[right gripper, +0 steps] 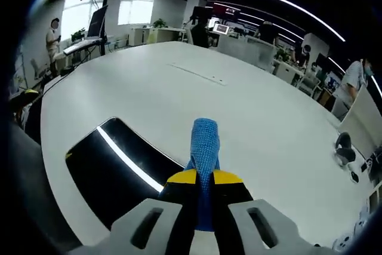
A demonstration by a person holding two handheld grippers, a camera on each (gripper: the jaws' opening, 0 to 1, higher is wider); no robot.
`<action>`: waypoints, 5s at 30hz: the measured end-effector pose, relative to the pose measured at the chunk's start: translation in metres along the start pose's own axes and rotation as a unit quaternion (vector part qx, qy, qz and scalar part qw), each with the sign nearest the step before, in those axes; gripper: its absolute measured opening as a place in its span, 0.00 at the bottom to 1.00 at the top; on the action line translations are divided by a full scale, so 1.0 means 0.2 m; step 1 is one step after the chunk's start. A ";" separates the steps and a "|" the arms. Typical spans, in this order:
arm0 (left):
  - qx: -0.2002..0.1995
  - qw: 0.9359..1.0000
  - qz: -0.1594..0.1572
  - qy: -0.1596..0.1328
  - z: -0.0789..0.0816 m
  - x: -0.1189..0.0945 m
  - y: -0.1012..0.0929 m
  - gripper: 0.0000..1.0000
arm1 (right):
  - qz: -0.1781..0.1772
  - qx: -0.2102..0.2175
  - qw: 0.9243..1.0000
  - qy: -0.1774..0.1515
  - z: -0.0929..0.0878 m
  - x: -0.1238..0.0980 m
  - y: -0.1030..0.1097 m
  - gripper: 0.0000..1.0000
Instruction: Wipe the mirror surface with the cleaning cloth until all visible marks leave the cleaned area.
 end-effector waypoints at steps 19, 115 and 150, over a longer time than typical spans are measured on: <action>0.000 1.000 0.001 0.000 -0.01 0.00 0.01 0.97 | -0.030 0.028 0.999 -0.001 -0.08 -0.12 -0.14 0.02; 0.005 1.000 -0.001 -0.003 -0.01 0.00 0.02 0.99 | -0.097 0.143 0.976 -0.129 -0.40 -0.85 0.19 0.90; 0.008 1.000 -0.007 -0.021 0.01 -0.01 0.01 0.98 | -0.078 0.103 0.985 -0.116 -0.42 -0.84 0.25 0.88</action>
Point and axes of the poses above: the point that each gripper's makers call its tool centre point, and the gripper's own axes: x roughly forward along the fingers, y roughly to its left, z roughly out of its top, the point moved 2 cm from there along -x, roughly backward along the fingers, and after that the axes turned 2 degrees about -y, right-handed, at the moved point
